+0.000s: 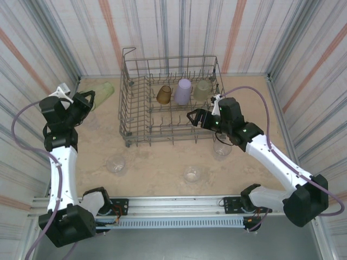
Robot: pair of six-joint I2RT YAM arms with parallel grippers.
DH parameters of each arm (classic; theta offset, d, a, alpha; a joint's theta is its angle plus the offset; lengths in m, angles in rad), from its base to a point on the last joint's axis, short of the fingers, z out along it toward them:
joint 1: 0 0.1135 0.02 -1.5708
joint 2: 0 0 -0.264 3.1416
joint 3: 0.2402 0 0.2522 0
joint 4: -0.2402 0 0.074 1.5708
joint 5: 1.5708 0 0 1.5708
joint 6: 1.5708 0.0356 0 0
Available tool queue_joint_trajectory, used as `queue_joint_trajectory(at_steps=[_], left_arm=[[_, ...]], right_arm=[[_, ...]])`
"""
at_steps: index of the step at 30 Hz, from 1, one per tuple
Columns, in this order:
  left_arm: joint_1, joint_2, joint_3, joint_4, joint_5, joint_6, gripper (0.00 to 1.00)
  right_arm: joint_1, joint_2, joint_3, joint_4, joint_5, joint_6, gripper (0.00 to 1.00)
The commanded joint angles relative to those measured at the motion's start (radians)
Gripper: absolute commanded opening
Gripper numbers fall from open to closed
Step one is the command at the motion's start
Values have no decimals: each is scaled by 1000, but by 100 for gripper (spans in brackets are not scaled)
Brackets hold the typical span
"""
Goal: Load the cups into the dish rack
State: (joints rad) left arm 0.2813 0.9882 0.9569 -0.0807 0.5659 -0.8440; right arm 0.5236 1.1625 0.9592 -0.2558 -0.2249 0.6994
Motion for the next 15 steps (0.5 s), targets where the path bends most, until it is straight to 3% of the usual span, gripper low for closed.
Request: queue_joint_trajectory(at_steps=[1,15], left_arm=[[2,-9,-5,115,74,-48,0],[-3,21,-20,282,218,-167,0]], right_arm=[[6,34,47,22,-40,19,99],[24,51,4,167,-112,118,99]])
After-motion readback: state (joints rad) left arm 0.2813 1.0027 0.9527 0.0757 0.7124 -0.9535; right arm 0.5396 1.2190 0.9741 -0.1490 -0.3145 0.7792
